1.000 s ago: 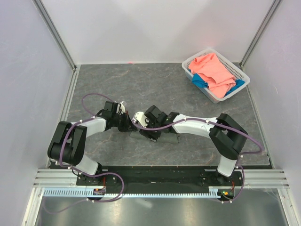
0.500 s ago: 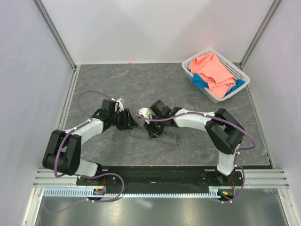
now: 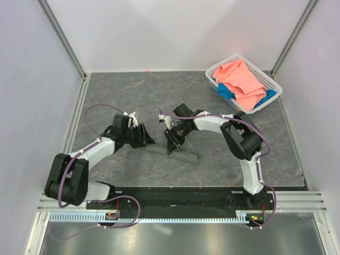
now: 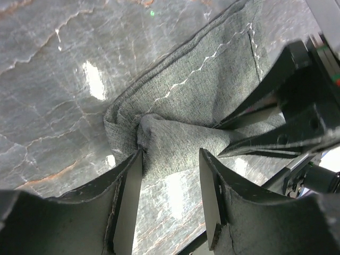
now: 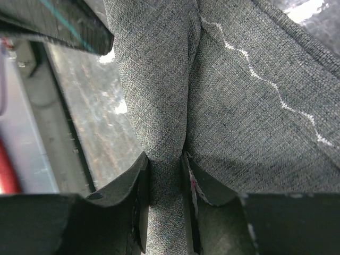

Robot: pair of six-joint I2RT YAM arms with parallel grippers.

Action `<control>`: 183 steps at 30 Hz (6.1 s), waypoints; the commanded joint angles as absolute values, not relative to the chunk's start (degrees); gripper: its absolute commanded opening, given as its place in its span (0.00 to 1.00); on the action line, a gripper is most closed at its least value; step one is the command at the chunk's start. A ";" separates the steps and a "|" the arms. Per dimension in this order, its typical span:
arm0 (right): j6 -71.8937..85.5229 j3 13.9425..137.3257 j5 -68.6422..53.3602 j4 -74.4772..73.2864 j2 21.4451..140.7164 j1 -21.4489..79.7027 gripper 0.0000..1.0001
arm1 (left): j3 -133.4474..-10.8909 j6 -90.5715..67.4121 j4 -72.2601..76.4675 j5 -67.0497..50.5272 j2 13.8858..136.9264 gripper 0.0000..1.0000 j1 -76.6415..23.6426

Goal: Fold the napkin, place the utensils inside, and roll it up
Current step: Roll the napkin with the utensil

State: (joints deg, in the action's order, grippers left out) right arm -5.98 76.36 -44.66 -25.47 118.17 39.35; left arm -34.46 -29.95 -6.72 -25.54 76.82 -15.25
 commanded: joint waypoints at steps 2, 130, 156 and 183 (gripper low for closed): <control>-5.36 80.07 -49.39 -31.81 124.53 38.67 0.28 | -33.84 -28.56 -3.25 -26.28 77.60 0.53 -15.38; -2.29 79.01 -50.37 -31.55 126.39 40.61 0.37 | -26.46 -29.71 3.25 -23.47 75.50 0.21 -15.38; -6.42 65.22 -5.73 -25.93 91.94 52.82 0.81 | -36.56 -29.18 -9.75 -26.37 84.72 0.02 -15.38; -13.71 60.47 2.47 -11.78 99.40 60.39 0.68 | -39.29 -27.95 -12.66 -27.77 86.49 0.02 -15.38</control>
